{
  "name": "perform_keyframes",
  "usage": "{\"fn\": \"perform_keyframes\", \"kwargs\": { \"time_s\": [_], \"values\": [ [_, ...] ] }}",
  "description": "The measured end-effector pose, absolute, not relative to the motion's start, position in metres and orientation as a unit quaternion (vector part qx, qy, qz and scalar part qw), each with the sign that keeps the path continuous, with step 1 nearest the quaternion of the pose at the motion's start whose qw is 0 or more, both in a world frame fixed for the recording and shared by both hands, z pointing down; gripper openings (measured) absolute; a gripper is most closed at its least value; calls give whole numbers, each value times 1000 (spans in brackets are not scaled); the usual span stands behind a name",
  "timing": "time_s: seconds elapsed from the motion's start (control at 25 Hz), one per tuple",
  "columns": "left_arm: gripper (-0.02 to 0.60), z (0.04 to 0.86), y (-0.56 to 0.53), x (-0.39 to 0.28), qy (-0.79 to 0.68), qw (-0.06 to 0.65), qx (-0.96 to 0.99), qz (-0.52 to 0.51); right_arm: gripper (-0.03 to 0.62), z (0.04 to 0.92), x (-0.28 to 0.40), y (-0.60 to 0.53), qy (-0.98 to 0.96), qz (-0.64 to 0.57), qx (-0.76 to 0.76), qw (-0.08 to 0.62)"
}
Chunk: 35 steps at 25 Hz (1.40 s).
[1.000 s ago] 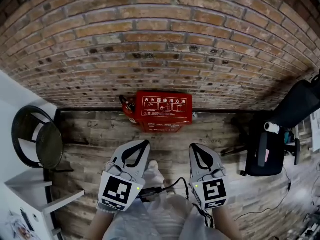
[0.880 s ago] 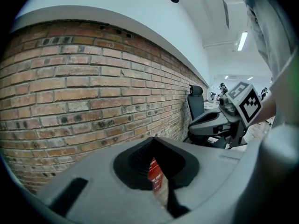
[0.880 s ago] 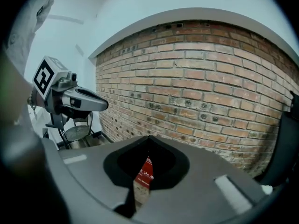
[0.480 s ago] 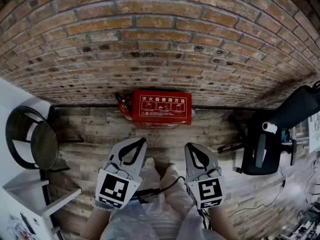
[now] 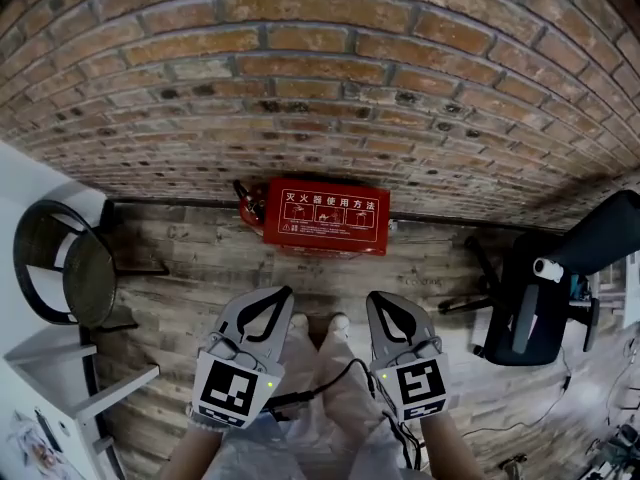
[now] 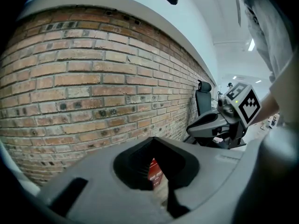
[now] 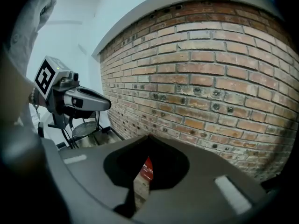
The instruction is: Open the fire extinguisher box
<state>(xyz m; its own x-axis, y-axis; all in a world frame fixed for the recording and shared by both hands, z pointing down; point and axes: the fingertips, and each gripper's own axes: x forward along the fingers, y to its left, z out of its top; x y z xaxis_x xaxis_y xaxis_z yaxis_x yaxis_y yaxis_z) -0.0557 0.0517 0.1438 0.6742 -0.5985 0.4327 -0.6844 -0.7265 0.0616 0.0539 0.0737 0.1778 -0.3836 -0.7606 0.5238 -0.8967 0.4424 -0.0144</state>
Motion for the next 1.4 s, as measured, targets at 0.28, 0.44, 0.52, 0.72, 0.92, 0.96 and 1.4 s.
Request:
{"fn": "perform_keyframes", "kwargs": {
  "time_s": [0.28,0.44,0.52,0.72,0.92,0.96,1.4],
  "values": [
    [-2,176,39,-53,-375,128,895,204,8,219,54,59,-833,176,465,243],
    [-2,195,32,-47,-380,126,893,206,8,245,56,48,-838,191,444,255],
    [-2,207,30,-47,-385,127,890,209,8,259,58,43,-837,196,442,256],
    [-2,245,25,-51,-399,150,878,216,6,294,61,34,-833,213,441,257],
    [-2,292,24,-44,-391,151,876,239,6,331,65,30,-830,226,436,266],
    [-2,300,23,-42,-390,151,875,242,6,339,65,29,-829,230,435,267],
    [-2,393,8,-34,-396,183,864,253,6,422,71,22,-815,286,435,254]
  ]
}}
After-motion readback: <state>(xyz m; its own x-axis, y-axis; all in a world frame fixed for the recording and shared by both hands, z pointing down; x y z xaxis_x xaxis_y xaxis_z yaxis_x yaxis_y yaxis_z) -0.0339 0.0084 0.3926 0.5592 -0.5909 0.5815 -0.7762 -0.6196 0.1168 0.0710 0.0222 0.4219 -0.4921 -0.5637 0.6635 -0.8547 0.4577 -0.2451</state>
